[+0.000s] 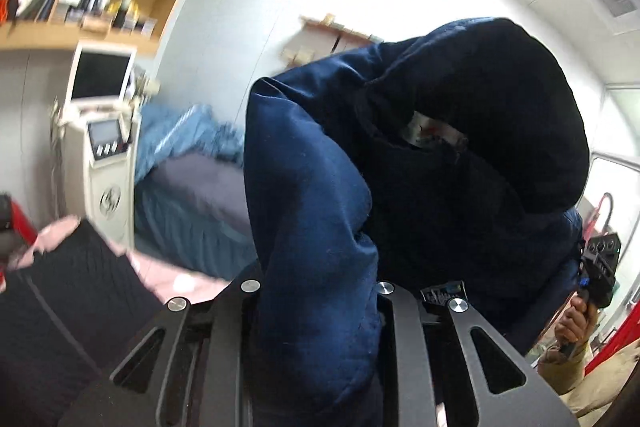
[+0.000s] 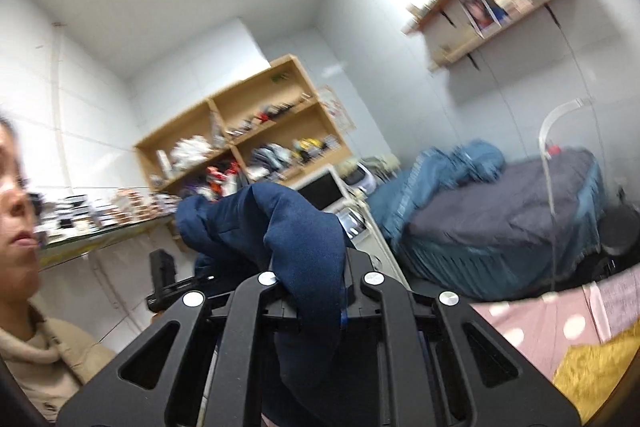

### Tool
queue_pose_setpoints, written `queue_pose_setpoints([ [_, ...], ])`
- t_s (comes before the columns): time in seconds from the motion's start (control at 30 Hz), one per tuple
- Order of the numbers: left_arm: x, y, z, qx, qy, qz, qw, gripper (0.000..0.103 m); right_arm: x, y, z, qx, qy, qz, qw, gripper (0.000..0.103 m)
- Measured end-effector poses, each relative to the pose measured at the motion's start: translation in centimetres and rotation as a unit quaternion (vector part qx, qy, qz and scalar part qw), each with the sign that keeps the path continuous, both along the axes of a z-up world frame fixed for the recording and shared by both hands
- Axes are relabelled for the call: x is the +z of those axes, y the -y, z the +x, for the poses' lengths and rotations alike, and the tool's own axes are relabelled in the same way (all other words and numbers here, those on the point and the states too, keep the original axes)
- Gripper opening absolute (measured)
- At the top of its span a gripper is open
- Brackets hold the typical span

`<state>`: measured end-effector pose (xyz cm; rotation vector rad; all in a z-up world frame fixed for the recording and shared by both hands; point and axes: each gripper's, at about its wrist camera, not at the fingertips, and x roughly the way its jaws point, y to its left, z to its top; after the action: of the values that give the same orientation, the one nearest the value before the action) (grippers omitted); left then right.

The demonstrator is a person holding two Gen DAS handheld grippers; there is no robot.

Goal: Fold large clothes
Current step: 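Hold the navy jacket up with both grippers to let it hang open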

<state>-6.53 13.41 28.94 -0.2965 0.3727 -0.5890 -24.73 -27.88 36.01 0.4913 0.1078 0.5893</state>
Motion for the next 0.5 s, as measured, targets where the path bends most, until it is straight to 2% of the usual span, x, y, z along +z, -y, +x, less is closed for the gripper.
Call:
queue_pose_setpoints([
  [0.1, 3.6, -1.4, -1.8, -0.003, 0.05, -0.017, 0.9986, 0.02, 2.8, 0.6, -2.3, 0.034, 0.049, 0.023, 0.998, 0.012],
  [0.17, 6.1, -2.9, -2.8, -0.023, 0.08, -0.035, 0.9959, 0.02, 4.1, 1.8, -3.3, 0.058, 0.071, 0.048, 0.995, 0.012],
  [0.23, 7.3, -3.3, -3.7, -0.044, 0.088, -0.047, 0.994, 0.02, 4.1, 2.9, -3.0, 0.079, 0.075, 0.068, 0.992, 0.012],
  [0.33, 7.5, -3.3, -4.5, -0.047, 0.09, -0.039, 0.994, 0.02, 3.2, 4.0, -2.2, 0.098, 0.057, 0.101, 0.988, 0.012],
  [0.4, 6.4, -2.9, -5.4, -0.054, 0.079, -0.042, 0.9945, 0.02, 2.3, 4.1, -2.5, 0.094, 0.043, 0.101, 0.989, 0.012],
  [0.5, 5.2, -4.8, -2.9, -0.046, 0.034, -0.044, 0.9974, 0.02, 0.2, 3.7, -2.9, 0.081, 0.01, 0.087, 0.993, 0.012],
])
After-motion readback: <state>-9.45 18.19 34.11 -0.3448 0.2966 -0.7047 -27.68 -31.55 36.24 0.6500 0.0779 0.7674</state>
